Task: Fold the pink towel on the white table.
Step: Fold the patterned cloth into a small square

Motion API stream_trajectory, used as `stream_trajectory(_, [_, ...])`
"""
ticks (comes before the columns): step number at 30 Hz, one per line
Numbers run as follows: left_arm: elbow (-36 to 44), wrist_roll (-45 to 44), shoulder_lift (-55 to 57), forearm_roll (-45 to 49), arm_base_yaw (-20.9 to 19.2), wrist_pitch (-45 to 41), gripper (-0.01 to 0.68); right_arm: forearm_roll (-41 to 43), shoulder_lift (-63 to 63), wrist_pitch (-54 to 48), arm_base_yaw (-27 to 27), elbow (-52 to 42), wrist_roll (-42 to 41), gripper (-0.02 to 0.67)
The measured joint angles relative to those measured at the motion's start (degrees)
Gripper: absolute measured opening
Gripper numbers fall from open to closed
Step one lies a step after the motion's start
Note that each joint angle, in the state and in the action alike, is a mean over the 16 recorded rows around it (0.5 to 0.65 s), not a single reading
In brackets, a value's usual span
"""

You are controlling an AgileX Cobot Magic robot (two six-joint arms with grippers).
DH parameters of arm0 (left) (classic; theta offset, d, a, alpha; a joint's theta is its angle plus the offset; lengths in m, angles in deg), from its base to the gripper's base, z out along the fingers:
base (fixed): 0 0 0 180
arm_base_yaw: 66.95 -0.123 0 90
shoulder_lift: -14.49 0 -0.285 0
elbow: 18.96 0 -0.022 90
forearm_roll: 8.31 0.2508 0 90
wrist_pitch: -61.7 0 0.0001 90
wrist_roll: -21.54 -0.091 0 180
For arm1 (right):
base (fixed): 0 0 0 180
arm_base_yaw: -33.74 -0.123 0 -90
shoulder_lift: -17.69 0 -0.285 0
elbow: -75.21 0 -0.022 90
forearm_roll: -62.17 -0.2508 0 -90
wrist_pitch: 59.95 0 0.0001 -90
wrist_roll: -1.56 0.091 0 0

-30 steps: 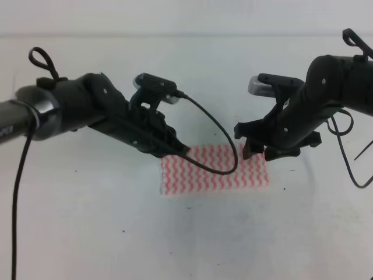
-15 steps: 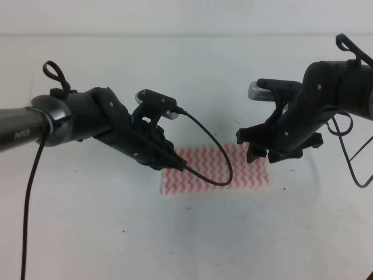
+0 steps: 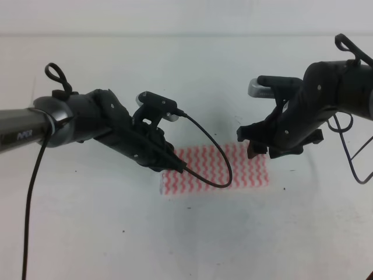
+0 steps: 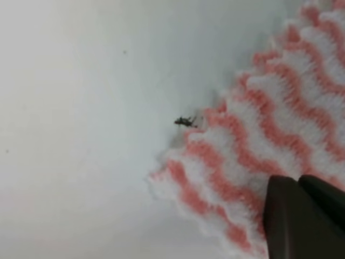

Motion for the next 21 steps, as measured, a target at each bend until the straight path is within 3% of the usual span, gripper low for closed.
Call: stream_trajectory(21, [0.0,-0.1,0.0,0.0,0.0,-0.3,-0.004,-0.2,-1.8,0.5,0.0,0.1,2.6,0.352])
